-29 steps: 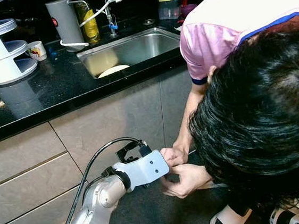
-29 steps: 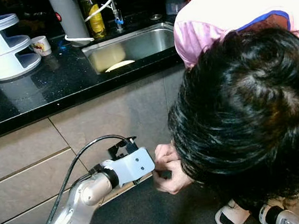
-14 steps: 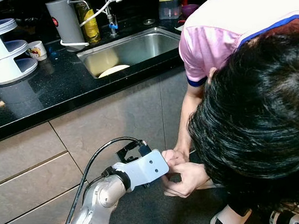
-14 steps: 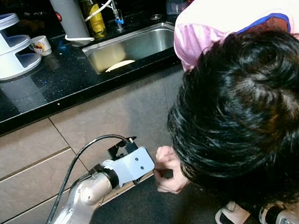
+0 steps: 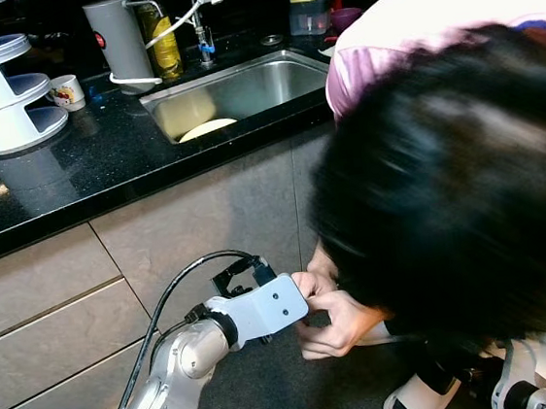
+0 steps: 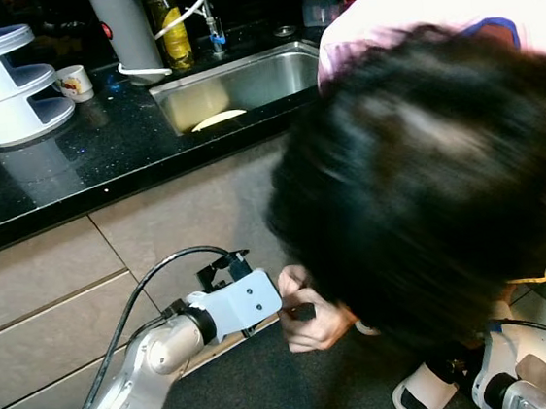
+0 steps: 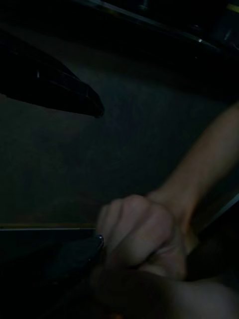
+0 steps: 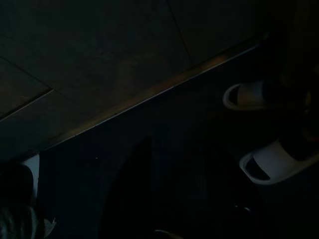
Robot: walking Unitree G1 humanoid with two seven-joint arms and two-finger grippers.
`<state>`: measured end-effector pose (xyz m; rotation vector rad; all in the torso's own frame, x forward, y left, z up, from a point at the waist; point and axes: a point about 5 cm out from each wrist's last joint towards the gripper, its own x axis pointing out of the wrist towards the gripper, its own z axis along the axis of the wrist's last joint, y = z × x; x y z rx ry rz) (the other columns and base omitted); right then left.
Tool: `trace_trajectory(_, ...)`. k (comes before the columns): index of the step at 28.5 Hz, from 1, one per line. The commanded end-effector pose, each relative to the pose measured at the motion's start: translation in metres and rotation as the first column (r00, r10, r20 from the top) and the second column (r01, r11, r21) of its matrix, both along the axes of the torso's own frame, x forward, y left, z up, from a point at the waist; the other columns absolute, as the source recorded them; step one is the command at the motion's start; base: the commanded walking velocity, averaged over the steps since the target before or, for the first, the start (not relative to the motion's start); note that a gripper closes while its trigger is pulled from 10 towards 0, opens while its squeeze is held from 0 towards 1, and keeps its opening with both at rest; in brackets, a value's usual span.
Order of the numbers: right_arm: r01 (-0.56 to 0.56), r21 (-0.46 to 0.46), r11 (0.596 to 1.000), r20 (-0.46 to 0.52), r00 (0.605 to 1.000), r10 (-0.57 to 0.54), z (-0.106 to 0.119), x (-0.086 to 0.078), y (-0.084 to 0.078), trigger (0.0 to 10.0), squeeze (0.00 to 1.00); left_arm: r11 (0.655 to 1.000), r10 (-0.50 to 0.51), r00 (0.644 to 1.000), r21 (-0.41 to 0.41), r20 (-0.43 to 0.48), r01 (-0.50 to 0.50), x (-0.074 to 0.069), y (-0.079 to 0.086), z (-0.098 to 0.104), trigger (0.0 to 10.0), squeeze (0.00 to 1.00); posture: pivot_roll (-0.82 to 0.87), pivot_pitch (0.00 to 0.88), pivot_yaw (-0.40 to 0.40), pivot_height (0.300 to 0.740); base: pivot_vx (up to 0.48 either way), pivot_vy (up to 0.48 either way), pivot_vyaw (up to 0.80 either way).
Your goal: Kitchen organization
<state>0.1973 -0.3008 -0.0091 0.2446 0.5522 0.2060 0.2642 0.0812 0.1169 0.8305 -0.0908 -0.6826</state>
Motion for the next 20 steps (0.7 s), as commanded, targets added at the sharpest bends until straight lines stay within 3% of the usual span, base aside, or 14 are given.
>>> trace_trajectory(1, -0.007, 0.009, 1.0, 0.0, 1.0, 0.007, -0.0006, 0.0025, 0.0044, 10.0, 0.0, 1.0, 0.013, 1.0, 0.025, 0.005, -0.013, 0.0037, 0.0057, 0.0017, 10.0, 0.0, -0.04, 0.0, 0.036, 0.74, 0.0, 0.0, 0.0)
trace_trajectory(20, -0.008, 0.007, 1.0, 0.001, 1.0, 0.008, -0.0008, 0.0034, 0.0058, 10.0, 0.0, 1.0, 0.013, 1.0, 0.028, 0.003, -0.014, 0.0046, 0.0061, 0.0008, 10.0, 0.0, -0.05, 0.0, 0.032, 0.74, 0.0, 0.0, 0.0)
